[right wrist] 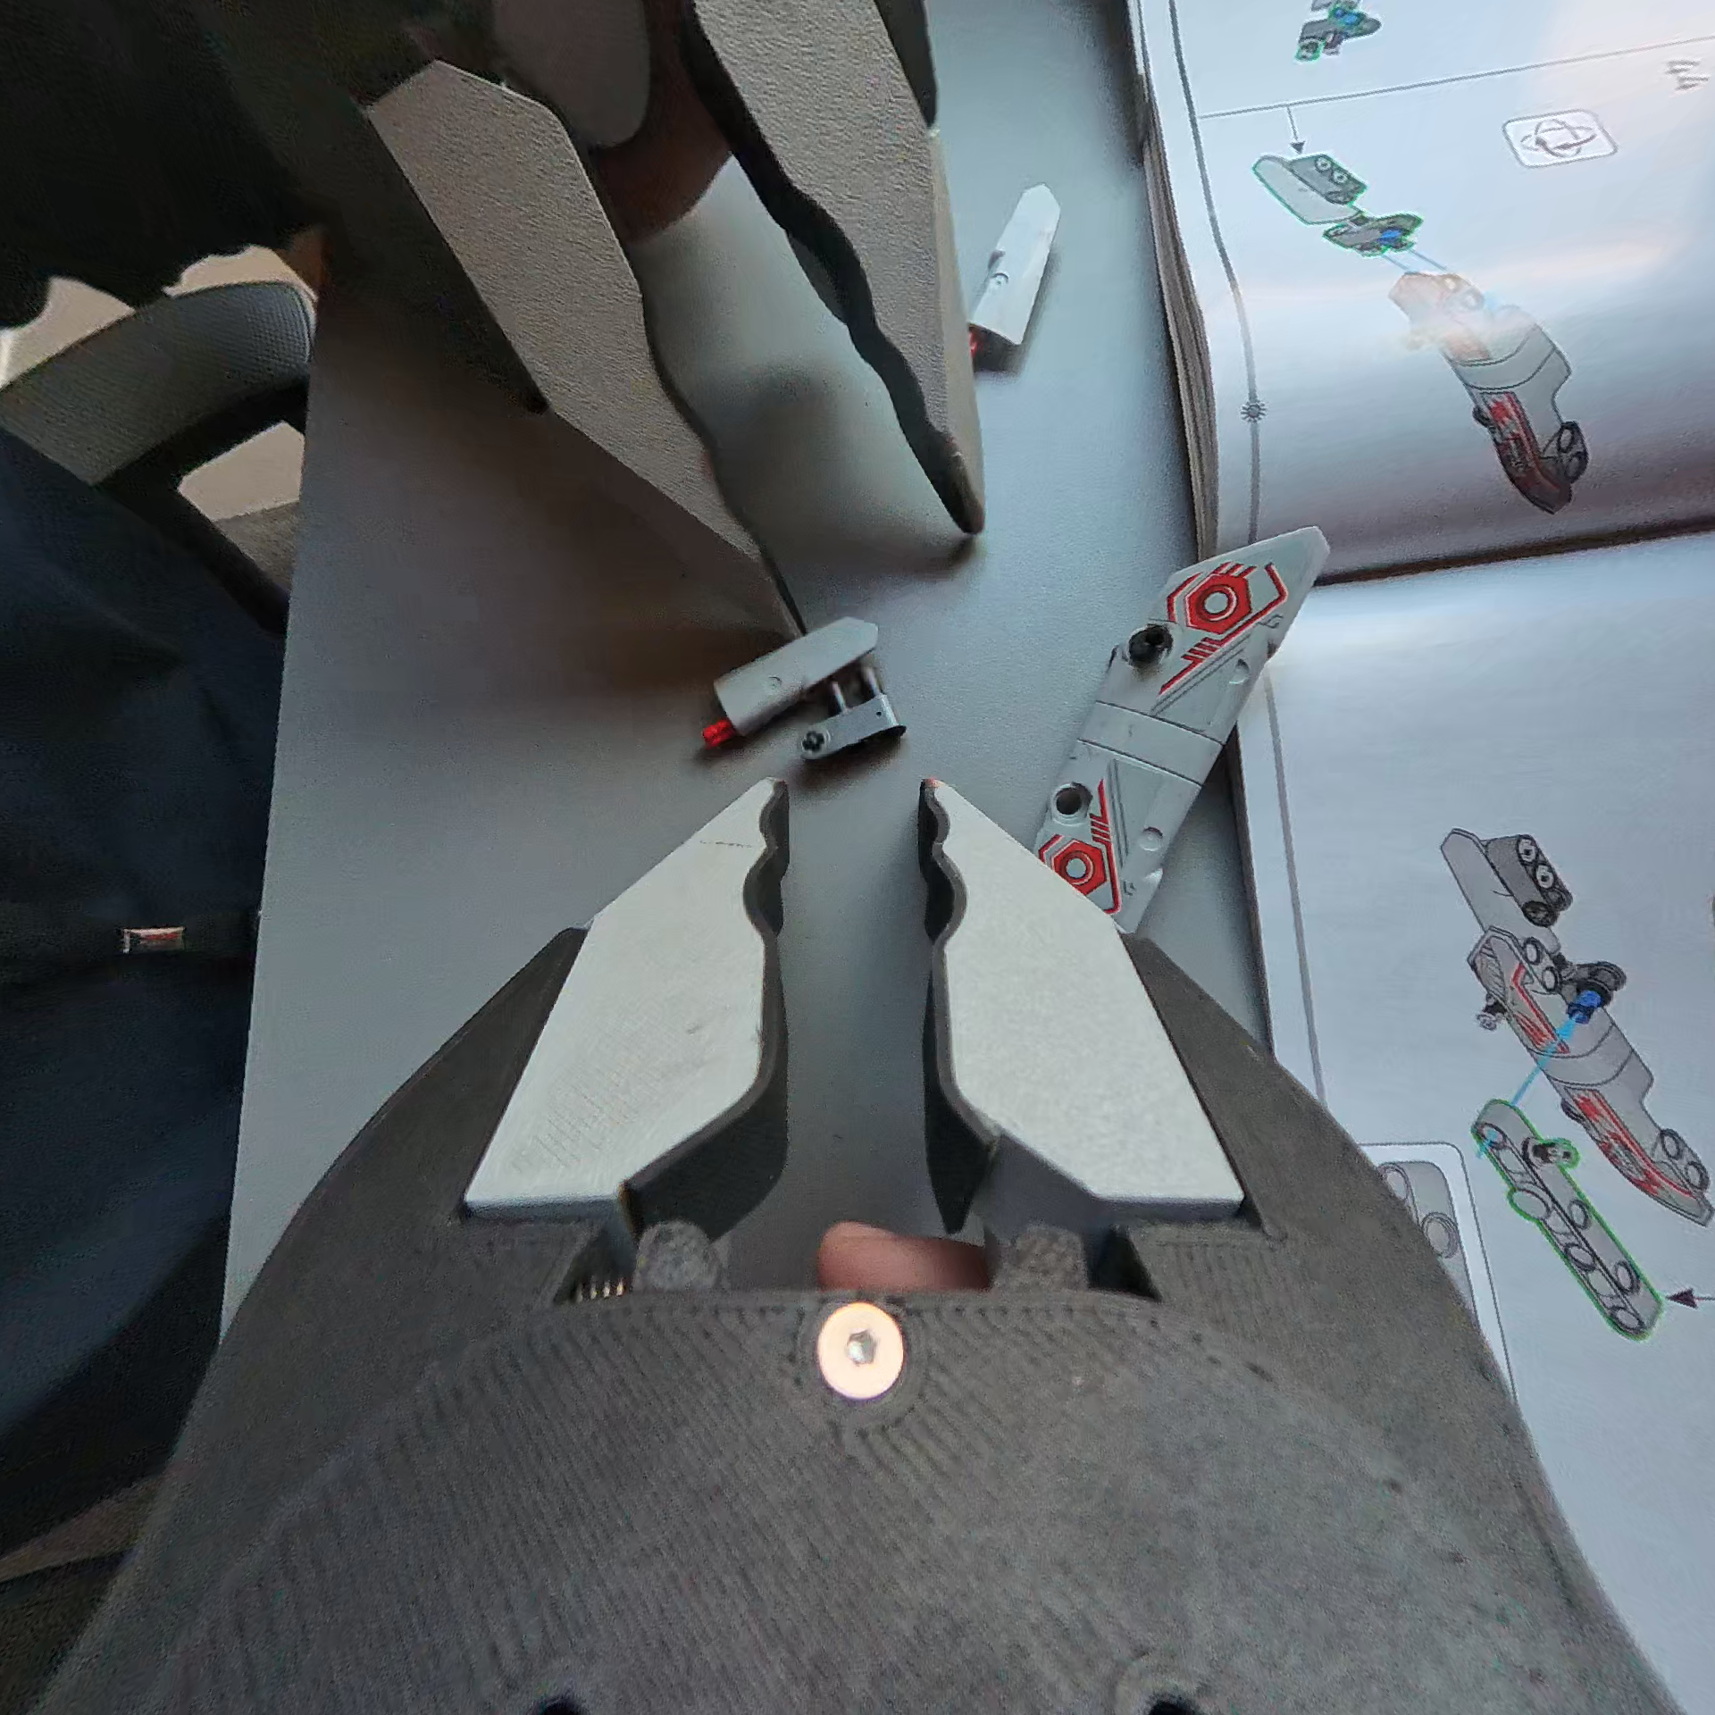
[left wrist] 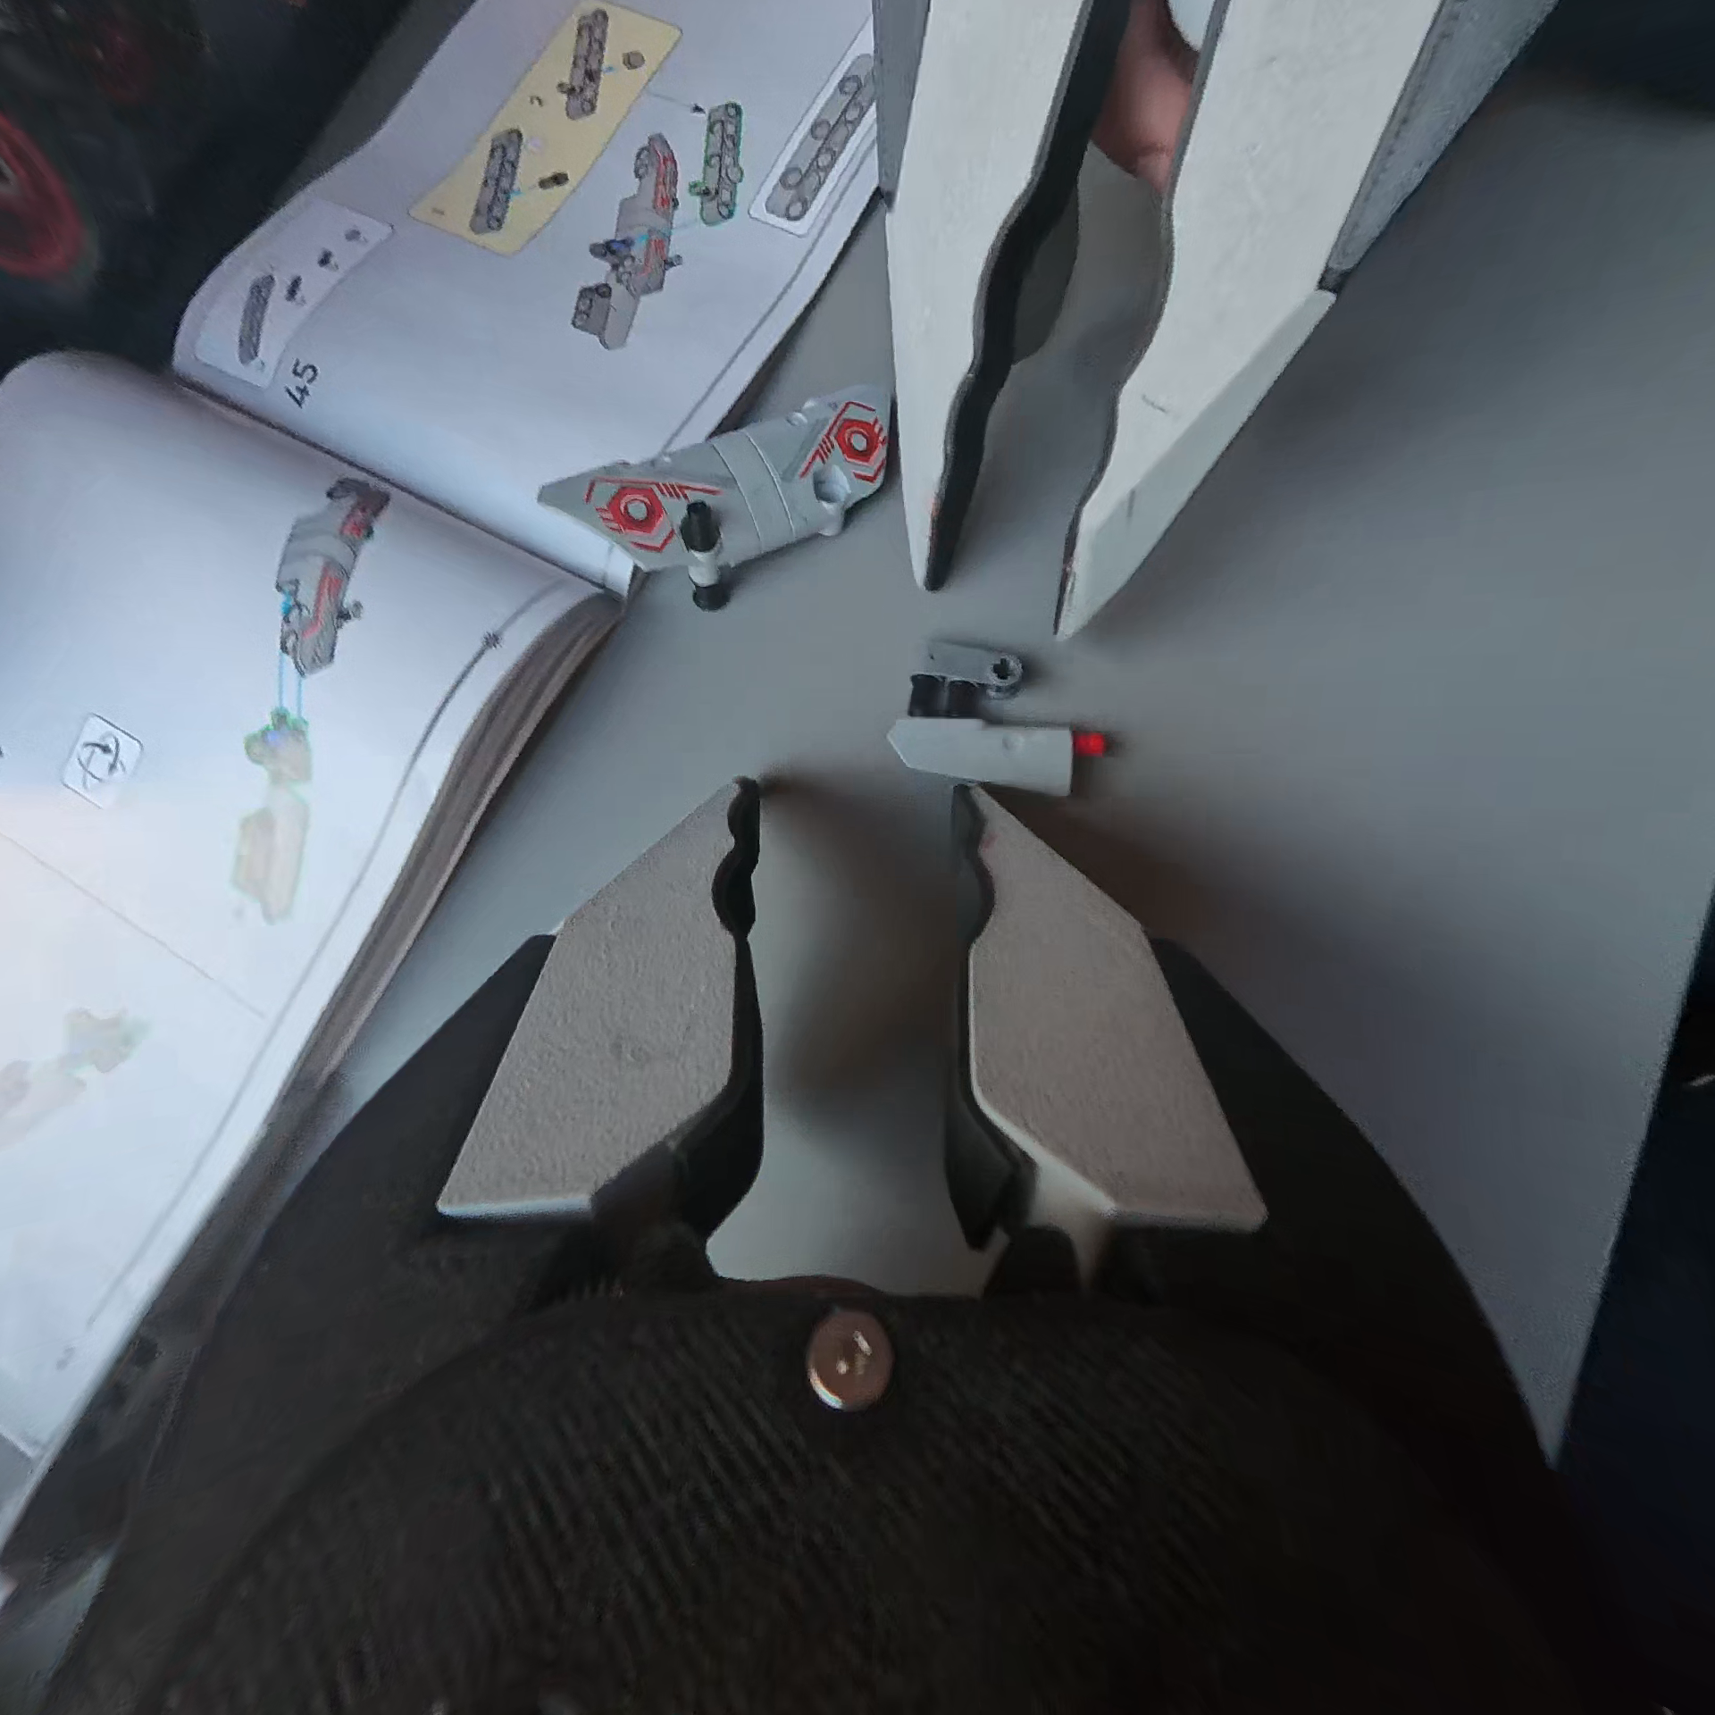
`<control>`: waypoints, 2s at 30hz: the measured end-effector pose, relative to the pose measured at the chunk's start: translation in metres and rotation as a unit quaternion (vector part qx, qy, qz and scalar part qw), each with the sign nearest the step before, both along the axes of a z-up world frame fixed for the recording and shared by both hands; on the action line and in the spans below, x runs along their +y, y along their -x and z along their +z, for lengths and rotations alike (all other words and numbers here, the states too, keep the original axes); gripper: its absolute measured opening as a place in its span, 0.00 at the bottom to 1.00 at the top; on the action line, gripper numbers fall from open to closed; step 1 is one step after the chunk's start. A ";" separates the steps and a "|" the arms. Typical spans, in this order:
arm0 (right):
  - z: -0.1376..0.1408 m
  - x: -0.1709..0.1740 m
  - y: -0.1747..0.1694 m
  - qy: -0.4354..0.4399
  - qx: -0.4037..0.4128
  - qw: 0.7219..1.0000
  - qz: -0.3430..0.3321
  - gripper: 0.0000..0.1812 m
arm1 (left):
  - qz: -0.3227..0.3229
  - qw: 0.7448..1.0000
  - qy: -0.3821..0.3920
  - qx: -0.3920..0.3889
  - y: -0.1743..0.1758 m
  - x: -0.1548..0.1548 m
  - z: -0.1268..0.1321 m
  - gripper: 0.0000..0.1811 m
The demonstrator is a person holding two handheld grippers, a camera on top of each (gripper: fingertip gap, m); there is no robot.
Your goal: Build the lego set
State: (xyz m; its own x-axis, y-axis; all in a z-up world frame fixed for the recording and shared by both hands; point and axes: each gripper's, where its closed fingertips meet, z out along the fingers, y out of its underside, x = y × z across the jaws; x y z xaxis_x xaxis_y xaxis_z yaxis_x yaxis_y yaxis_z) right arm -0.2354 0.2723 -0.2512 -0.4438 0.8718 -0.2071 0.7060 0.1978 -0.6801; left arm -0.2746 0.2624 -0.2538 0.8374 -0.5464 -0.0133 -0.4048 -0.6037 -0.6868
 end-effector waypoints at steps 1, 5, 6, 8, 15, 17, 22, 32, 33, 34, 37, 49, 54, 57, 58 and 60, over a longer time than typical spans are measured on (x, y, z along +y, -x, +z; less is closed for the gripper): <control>0.000 0.002 0.001 0.001 0.001 1.000 -0.003 0.13 | -0.002 1.000 0.004 -0.005 -0.001 0.003 0.000 0.21; 0.001 0.009 0.002 -0.012 0.012 1.000 -0.012 0.17 | -0.015 0.999 0.020 -0.048 -0.006 -0.003 0.004 0.20; 0.002 0.007 0.003 -0.014 0.018 1.000 -0.006 0.18 | -0.013 0.998 0.020 -0.058 -0.006 -0.006 0.004 0.20; 0.000 0.004 0.005 -0.026 0.030 0.999 0.009 0.19 | -0.012 0.996 0.028 -0.089 -0.008 -0.011 0.004 0.19; -0.002 -0.001 0.006 -0.056 0.050 0.997 0.033 0.16 | -0.036 0.993 0.027 -0.107 -0.019 -0.012 0.006 0.16; -0.002 -0.001 0.006 -0.061 0.054 0.996 0.035 0.14 | -0.044 0.993 0.033 -0.100 -0.021 -0.012 0.003 0.13; -0.003 -0.003 0.007 -0.068 0.064 0.994 0.048 0.15 | -0.037 0.995 0.026 -0.093 -0.019 -0.004 0.003 0.13; -0.003 -0.008 0.008 -0.087 0.083 0.990 0.071 0.12 | -0.069 0.995 -0.005 -0.073 -0.027 -0.008 0.007 0.07; -0.003 -0.008 0.008 -0.088 0.084 0.990 0.073 0.12 | -0.069 0.995 -0.001 -0.072 -0.027 -0.008 0.006 0.07; -0.003 -0.008 0.008 -0.089 0.085 0.990 0.074 0.11 | -0.067 0.995 0.001 -0.072 -0.027 -0.007 0.005 0.07; -0.003 -0.008 0.009 -0.090 0.086 0.989 0.074 0.11 | -0.068 0.995 0.008 -0.069 -0.027 -0.007 0.003 0.07; -0.003 -0.002 0.005 -0.151 0.070 0.983 0.083 0.11 | -0.066 0.994 0.006 -0.082 -0.028 0.000 0.006 0.10; -0.003 -0.002 -0.001 -0.184 0.045 0.977 0.096 0.12 | -0.064 0.994 -0.003 -0.090 -0.029 0.003 0.009 0.10; -0.003 -0.001 -0.002 -0.186 0.038 0.977 0.092 0.12 | -0.058 0.994 -0.011 -0.097 -0.027 0.005 0.012 0.09; -0.003 -0.001 -0.001 -0.184 0.037 0.978 0.091 0.12 | -0.058 0.993 -0.014 -0.097 -0.027 0.005 0.013 0.08; -0.003 -0.001 -0.001 -0.180 0.034 0.979 0.088 0.12 | -0.059 0.994 -0.014 -0.096 -0.028 0.006 0.013 0.07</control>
